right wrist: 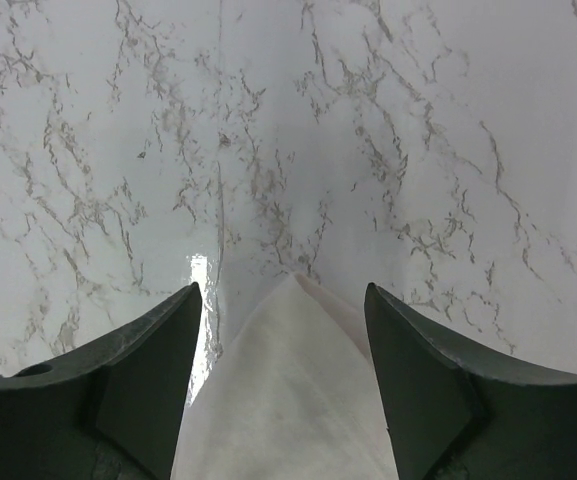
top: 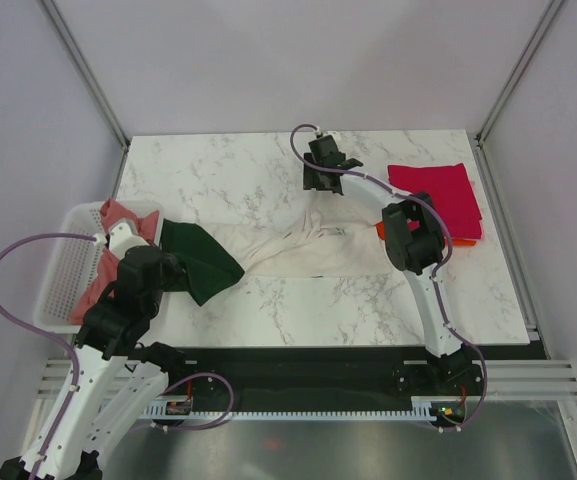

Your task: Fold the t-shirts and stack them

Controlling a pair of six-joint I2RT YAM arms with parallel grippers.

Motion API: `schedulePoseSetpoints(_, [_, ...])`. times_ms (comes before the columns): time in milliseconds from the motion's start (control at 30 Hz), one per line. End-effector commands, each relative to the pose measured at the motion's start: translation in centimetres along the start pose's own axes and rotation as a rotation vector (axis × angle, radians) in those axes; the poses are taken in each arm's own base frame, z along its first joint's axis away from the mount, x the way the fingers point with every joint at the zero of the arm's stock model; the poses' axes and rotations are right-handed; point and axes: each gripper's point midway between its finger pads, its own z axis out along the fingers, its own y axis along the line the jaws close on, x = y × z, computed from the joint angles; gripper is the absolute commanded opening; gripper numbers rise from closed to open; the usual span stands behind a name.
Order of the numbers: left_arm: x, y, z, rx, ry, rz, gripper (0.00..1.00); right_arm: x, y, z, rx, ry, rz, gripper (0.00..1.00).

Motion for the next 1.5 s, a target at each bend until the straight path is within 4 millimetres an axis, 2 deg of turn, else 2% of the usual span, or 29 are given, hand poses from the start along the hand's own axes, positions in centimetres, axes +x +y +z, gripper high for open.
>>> schedulePoseSetpoints(0, [-1.7,-1.3,-0.3,0.045,-0.040,0.003,0.02,-0.2,0.5,0.3,0.003,-0.008,-0.026,0.74])
schedulePoseSetpoints(100, [-1.7,-1.4,-0.3,0.051,-0.040,0.003,0.02,0.8,0.3,0.5,0.010,0.015,-0.034,0.67])
schedulePoseSetpoints(167, [-1.6,-1.4,-0.3,0.050,-0.039,0.004,0.02,1.3,0.3,0.5,0.008,0.027,-0.039,0.59])
schedulePoseSetpoints(267, [-1.6,-1.5,-0.2,0.053,-0.039,0.002,0.02,0.9,0.0,0.2,0.018,0.019,-0.045,0.36])
schedulePoseSetpoints(300, [-1.6,-1.5,-0.2,0.054,-0.038,0.003,0.02,0.5,-0.1,0.1,0.026,0.010,-0.041,0.22])
schedulePoseSetpoints(400, [-1.5,-1.5,0.1,0.049,-0.040,-0.002,0.02,-2.1,-0.7,-1.4,0.039,-0.041,-0.029,0.05])
schedulePoseSetpoints(467, [-1.3,-1.7,0.4,0.048,-0.031,-0.006,0.02,-4.3,-1.1,-3.0,0.033,-0.079,-0.004,0.00])
schedulePoseSetpoints(500, [-1.2,-1.8,0.5,0.050,-0.026,-0.007,0.02,-5.2,-2.0,-3.5,0.032,-0.090,0.014,0.00])
schedulePoseSetpoints(533, [-0.9,-2.0,0.9,0.050,-0.015,-0.008,0.02,-6.7,-2.4,-4.8,0.021,-0.116,0.033,0.00])
schedulePoseSetpoints(600, [-0.7,-2.5,1.2,0.060,-0.003,-0.010,0.02,-7.8,-3.9,-5.9,0.020,-0.127,0.063,0.00])
schedulePoseSetpoints(633, [-0.9,-2.9,1.4,0.066,-0.006,-0.018,0.02,-9.2,-4.3,-7.5,0.012,-0.158,0.080,0.00])
schedulePoseSetpoints(700, [-0.8,-3.3,2.1,0.056,0.006,-0.015,0.02,-9.6,-5.6,-8.6,0.023,-0.165,0.096,0.00])
schedulePoseSetpoints(733, [-1.5,-3.7,2.0,0.057,-0.008,-0.017,0.02,-10.7,-5.9,-10.2,0.018,-0.194,0.106,0.00])
schedulePoseSetpoints(800, [-2.3,-4.0,2.5,0.030,-0.022,-0.002,0.02,-10.7,-6.7,-11.2,0.027,-0.196,0.111,0.00])
schedulePoseSetpoints(833, [-3.7,-4.4,2.2,0.029,-0.048,0.003,0.02,-11.5,-7.0,-12.5,0.025,-0.220,0.120,0.00])
schedulePoseSetpoints(900, [-4.9,-4.8,2.7,0.000,-0.065,0.018,0.02,-11.1,-7.8,-13.2,0.034,-0.216,0.139,0.00])
schedulePoseSetpoints(1000, [-9.5,-6.7,1.6,0.022,-0.140,-0.004,0.02,-12.1,-9.2,-15.6,0.029,-0.249,0.185,0.00])
schedulePoseSetpoints(1067, [-11.7,-6.8,1.4,0.001,-0.183,-0.018,0.02,-12.2,-10.0,-16.4,0.030,-0.254,0.202,0.00])
schedulePoseSetpoints(1100, [-12.7,-6.9,1.7,-0.016,-0.201,-0.019,0.02,-13.0,-10.8,-17.5,0.030,-0.276,0.218,0.00])
schedulePoseSetpoints(1133, [-15.2,-7.6,0.8,-0.004,-0.245,-0.021,0.02,-13.4,-11.2,-18.1,0.026,-0.286,0.227,0.00])
schedulePoseSetpoints(1200, [-18.1,-7.7,0.4,-0.015,-0.290,-0.026,0.02,-15.0,-12.1,-19.6,-0.008,-0.309,0.249,0.00])
schedulePoseSetpoints(1233, [-20.5,-8.7,-0.1,-0.005,-0.324,-0.019,0.02,-16.0,-12.2,-21.0,-0.027,-0.333,0.257,0.00])
schedulePoseSetpoints(1267, [-22.1,-8.5,-0.3,-0.019,-0.349,-0.026,0.02,-17.3,-12.3,-22.6,-0.041,-0.357,0.265,0.00])
schedulePoseSetpoints(1300, [-24.6,-9.4,-2.0,0.011,-0.391,-0.024,0.02,-18.5,-12.6,-24.4,-0.058,-0.390,0.270,0.00])
schedulePoseSetpoints(1367, [-26.6,-10.4,-2.2,0.012,-0.413,-0.007,0.02,-20.4,-12.6,-27.5,-0.076,-0.442,0.267,0.00])
schedulePoseSetpoints(1400, [-29.0,-11.3,-4.5,0.048,-0.470,-0.004,0.02,-21.3,-12.5,-29.9,-0.095,-0.484,0.267,0.00])
schedulePoseSetpoints(1433, [-29.7,-11.8,-4.8,0.059,-0.478,0.008,0.02,-21.8,-12.4,-31.4,-0.112,-0.504,0.265,0.00])
schedulePoseSetpoints(1467, [-30.6,-12.3,-5.8,0.084,-0.501,0.012,0.02,-22.2,-12.1,-32.9,-0.130,-0.529,0.265,0.00])
